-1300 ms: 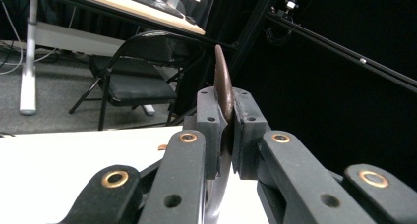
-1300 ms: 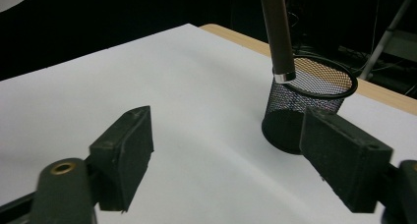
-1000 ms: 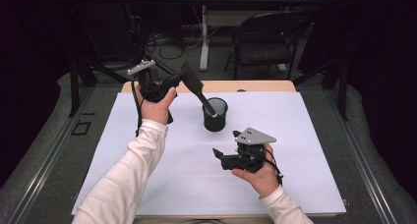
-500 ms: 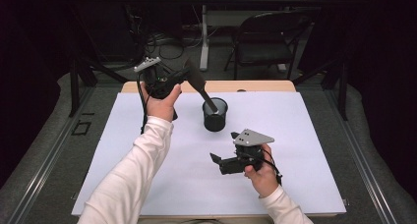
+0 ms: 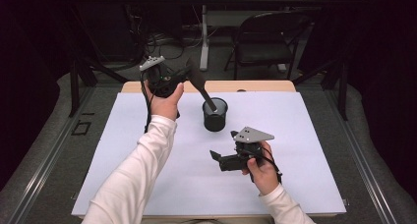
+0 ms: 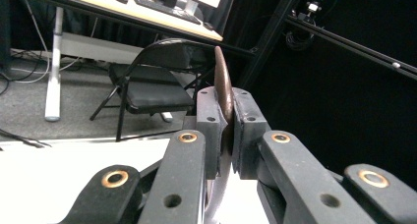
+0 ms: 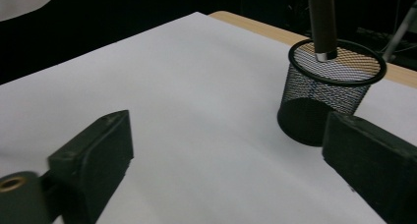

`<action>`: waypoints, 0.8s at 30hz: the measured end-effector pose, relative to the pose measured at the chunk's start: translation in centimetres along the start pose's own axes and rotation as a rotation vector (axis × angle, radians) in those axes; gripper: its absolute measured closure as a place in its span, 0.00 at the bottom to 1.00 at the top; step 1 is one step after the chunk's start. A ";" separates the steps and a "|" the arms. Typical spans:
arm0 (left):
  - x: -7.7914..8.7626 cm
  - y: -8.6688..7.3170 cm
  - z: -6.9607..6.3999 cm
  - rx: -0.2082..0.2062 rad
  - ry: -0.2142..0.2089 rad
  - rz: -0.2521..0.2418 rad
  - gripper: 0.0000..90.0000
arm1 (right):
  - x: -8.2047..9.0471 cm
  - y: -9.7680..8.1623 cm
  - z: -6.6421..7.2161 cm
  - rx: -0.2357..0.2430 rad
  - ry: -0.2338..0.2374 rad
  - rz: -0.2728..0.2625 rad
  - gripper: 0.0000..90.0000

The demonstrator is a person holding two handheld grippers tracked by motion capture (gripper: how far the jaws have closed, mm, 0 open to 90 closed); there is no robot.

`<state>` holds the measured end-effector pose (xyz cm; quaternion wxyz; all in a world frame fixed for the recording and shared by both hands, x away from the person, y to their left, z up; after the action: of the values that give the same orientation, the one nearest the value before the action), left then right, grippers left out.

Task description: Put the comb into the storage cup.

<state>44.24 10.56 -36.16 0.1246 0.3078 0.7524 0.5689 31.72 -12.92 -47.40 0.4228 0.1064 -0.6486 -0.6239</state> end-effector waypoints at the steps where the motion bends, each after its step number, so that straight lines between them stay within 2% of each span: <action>1: -0.1 0.0 0.0 0.001 0.002 0.000 0.94 | -0.1 0.0 0.0 0.006 0.010 0.004 0.00; 5: -0.4 -0.2 0.1 0.003 0.008 -0.001 0.94 | -0.2 -0.1 0.1 0.018 0.002 0.007 0.00; 24: -1.6 -0.9 0.7 0.016 0.039 0.012 0.94 | -0.1 -0.1 -0.1 0.005 -0.005 0.015 0.00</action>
<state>45.60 9.95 -37.50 0.1042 0.3020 0.7572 0.5696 31.87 -12.96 -47.53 0.4255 0.1010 -0.6521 -0.6193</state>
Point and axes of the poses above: each handheld gripper's, and its own axes: x roughly backward along the jaws, y roughly out of its top, z roughly to its left, the point moved 1 cm from there along -x, roughly forward along the jaws, and after that the axes turned 5 degrees about -x, right-handed, at the moved point
